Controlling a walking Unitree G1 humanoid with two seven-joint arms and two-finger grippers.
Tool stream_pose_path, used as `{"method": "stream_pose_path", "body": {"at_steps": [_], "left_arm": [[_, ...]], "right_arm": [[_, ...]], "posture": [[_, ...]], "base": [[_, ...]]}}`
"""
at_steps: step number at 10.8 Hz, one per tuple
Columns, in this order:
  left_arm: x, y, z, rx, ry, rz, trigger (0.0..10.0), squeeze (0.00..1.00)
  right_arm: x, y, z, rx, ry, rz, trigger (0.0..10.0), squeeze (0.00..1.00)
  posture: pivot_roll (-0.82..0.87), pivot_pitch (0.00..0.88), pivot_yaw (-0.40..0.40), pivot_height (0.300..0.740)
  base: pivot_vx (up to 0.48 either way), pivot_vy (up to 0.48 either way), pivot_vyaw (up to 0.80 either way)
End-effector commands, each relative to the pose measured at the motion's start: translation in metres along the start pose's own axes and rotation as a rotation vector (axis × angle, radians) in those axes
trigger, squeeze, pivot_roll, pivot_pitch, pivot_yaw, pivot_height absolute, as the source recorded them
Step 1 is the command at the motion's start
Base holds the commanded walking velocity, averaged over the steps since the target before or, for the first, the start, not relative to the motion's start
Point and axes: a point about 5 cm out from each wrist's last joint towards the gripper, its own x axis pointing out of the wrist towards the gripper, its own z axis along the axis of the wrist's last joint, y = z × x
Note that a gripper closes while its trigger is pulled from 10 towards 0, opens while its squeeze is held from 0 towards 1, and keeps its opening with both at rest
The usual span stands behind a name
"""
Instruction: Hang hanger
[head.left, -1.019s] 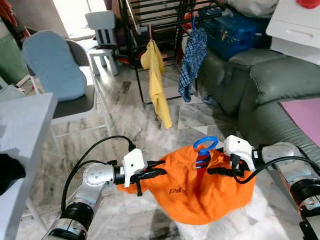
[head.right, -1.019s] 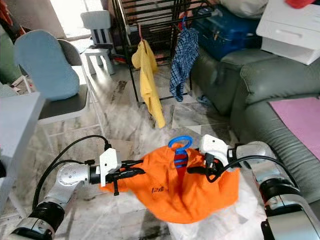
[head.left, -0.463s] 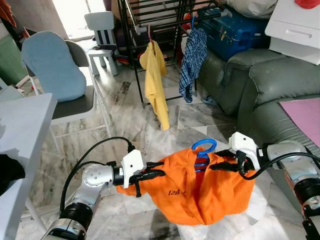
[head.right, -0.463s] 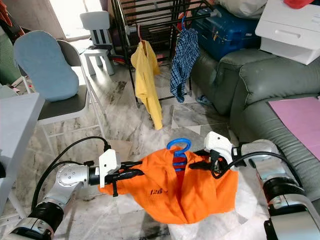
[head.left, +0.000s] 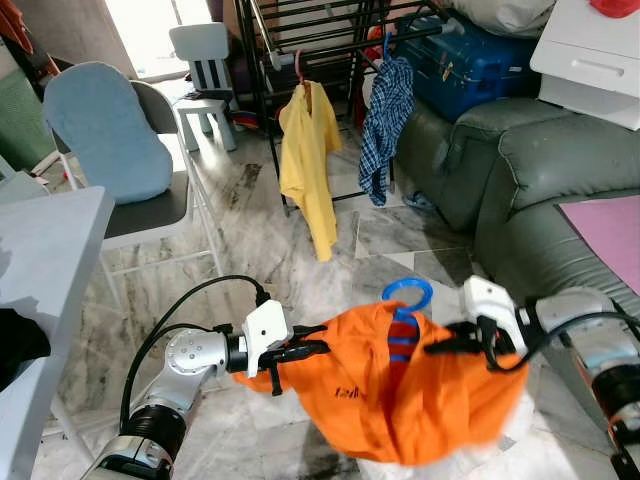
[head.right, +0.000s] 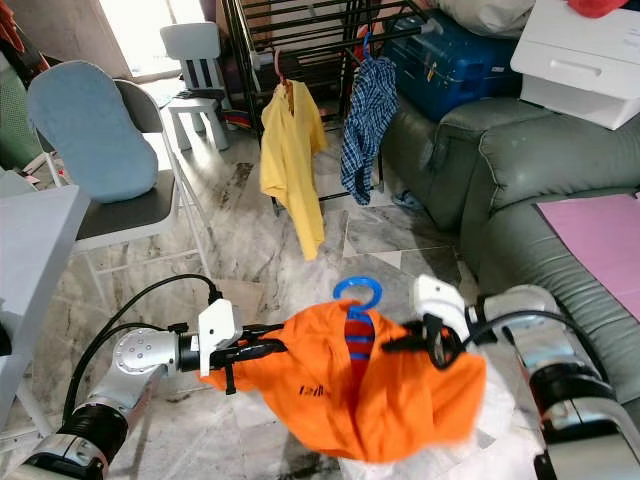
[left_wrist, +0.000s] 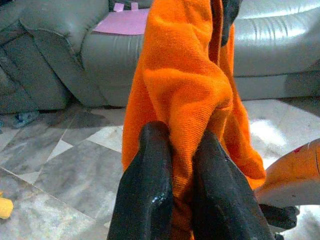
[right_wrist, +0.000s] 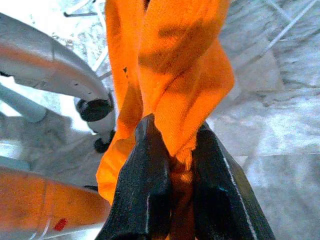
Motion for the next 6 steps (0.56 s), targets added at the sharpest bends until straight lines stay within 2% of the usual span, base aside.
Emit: {"method": "stream_pose_path", "body": {"at_steps": [1,4,5,6], "left_arm": [[-0.0023,0.0086,0.0066,0.025,-0.024,0.042,0.0,0.00],[0.0001,0.0100,0.0062,0.029,-0.020,0.075,0.0,0.00],[-0.0007,0.0159,0.0054,0.031,-0.005,0.152,10.0,0.83],[-0.0004,0.0175,0.0047,0.025,0.006,0.169,10.0,1.00]], "right_arm": [[0.0002,0.0024,-0.0003,0.003,0.005,0.029,0.0,0.00],[0.0025,0.0022,-0.0020,0.019,0.001,-0.014,0.0,0.00],[0.0034,0.0020,-0.0029,0.020,0.003,-0.027,0.0,0.00],[0.0040,0.0020,-0.0038,0.018,0.006,-0.040,0.0,0.00]], "posture": [[-0.24,0.000,0.084,0.740],[-0.24,0.000,0.084,0.740],[-0.24,0.000,0.084,0.740],[-0.24,0.000,0.083,0.740]], "base": [[0.000,0.000,0.00],[0.000,0.000,0.00],[0.000,0.000,0.00],[0.000,0.000,0.00]]}}
